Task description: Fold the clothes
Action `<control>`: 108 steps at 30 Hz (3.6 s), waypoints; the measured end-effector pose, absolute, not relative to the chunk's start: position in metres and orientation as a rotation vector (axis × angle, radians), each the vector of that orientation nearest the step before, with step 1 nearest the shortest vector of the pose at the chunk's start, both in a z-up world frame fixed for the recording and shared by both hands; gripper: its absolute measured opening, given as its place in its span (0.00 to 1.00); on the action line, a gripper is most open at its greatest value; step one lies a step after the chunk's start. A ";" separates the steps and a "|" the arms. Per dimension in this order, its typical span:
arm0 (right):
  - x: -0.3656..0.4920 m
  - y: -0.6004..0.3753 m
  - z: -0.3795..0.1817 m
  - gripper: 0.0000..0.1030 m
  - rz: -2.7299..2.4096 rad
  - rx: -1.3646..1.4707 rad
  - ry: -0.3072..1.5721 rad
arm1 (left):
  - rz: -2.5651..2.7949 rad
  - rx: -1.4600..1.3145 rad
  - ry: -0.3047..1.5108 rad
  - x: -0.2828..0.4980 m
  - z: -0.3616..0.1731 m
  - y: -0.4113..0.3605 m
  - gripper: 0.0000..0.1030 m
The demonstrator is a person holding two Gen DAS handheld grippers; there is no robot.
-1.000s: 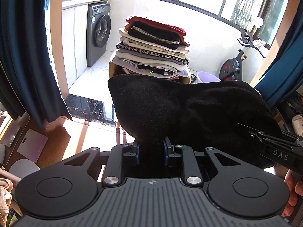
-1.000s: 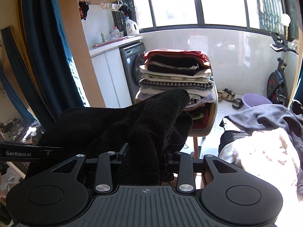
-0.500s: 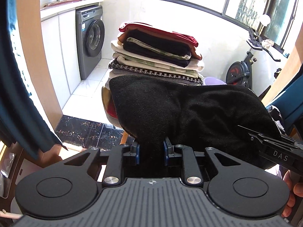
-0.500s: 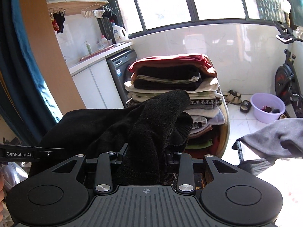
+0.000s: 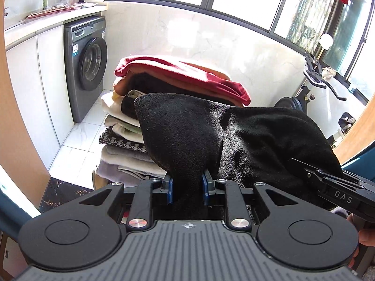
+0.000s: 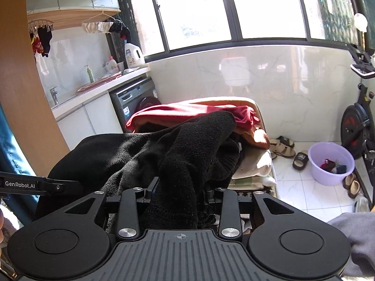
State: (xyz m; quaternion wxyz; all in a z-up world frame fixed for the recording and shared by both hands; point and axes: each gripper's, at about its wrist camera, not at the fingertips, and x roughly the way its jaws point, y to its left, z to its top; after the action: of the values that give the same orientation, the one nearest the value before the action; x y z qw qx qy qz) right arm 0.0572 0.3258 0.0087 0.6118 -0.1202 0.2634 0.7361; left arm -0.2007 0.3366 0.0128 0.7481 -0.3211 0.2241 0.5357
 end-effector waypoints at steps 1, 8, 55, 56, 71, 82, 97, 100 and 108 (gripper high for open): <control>0.055 0.340 0.007 0.30 1.690 -0.280 0.606 | 1.157 -0.705 0.493 -0.203 0.011 0.354 0.22; 0.040 0.459 0.010 0.30 1.594 -0.273 0.640 | 1.053 -0.643 0.533 -0.211 0.019 0.483 0.22; 0.068 0.780 -0.100 0.42 1.249 -0.422 0.887 | 0.829 -0.933 0.743 -0.194 -0.057 0.831 0.36; 0.069 0.775 -0.096 0.48 1.248 -0.427 0.872 | 0.841 -0.923 0.746 -0.198 -0.052 0.829 0.45; 0.057 0.709 -0.077 0.83 1.177 -0.458 0.823 | 1.099 -0.639 0.770 -0.196 -0.038 0.744 0.74; 0.057 0.697 -0.090 0.99 1.194 -0.431 0.843 | 1.186 -0.671 0.730 -0.209 -0.049 0.735 0.96; 0.060 0.594 -0.034 0.99 1.332 -0.453 0.781 | 1.301 -0.551 0.709 -0.173 -0.009 0.602 0.97; 0.062 0.562 -0.027 0.99 1.358 -0.474 0.759 | 1.332 -0.542 0.710 -0.165 -0.008 0.561 0.97; 0.060 0.462 -0.006 0.99 1.466 -0.508 0.716 | 1.378 -0.619 0.649 -0.157 -0.002 0.455 0.97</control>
State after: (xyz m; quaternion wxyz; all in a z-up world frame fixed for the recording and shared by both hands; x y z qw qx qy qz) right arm 0.0603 0.4624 -0.0061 0.6568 -0.2242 0.3161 0.6469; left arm -0.1571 0.4548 -0.0016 0.6806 -0.2759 0.2891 0.6141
